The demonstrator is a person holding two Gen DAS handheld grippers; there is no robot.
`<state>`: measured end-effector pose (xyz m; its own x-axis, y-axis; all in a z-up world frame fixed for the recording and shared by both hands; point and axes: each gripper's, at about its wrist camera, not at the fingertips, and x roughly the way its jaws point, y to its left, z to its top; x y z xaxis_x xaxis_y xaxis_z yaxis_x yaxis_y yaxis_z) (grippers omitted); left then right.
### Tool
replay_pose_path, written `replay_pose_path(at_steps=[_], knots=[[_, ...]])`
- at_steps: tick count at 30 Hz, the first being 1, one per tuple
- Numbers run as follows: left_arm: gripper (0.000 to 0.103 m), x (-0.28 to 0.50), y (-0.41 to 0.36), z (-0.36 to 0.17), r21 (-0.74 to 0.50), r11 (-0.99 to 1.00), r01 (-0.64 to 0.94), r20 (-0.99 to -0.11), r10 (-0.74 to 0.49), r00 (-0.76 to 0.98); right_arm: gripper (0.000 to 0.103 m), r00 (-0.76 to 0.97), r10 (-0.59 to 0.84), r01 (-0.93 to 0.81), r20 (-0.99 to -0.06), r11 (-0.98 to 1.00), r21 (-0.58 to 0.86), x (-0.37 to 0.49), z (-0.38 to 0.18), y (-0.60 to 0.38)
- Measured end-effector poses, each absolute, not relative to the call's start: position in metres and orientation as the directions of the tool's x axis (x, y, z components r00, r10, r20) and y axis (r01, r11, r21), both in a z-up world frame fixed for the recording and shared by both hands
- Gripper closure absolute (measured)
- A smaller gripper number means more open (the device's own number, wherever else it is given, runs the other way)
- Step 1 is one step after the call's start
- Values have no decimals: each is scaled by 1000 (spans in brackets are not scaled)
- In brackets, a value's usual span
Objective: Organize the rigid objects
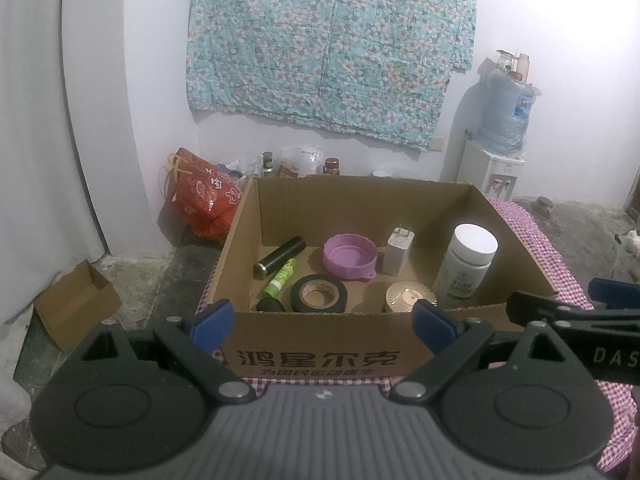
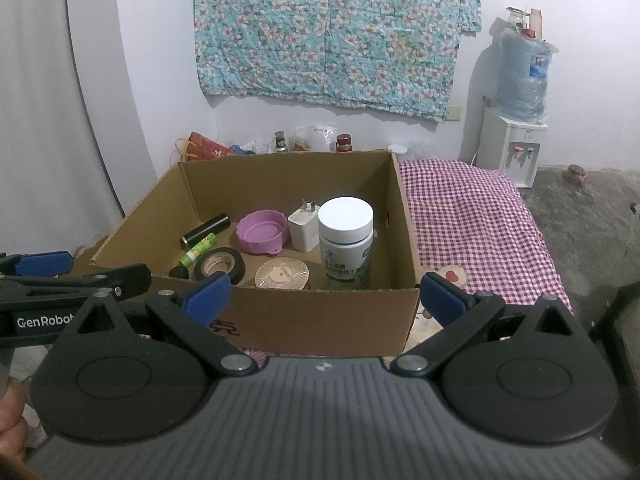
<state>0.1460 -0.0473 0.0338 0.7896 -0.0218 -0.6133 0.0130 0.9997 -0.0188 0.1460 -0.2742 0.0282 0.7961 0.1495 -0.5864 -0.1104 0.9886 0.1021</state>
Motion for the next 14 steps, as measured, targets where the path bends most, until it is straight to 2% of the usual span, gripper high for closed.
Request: replay_pose_path(at_steps=[14], knots=[[6, 146, -48, 34, -24, 1000, 11, -618, -24, 786, 2, 796, 150, -111, -586, 989, 102, 146, 29, -275]])
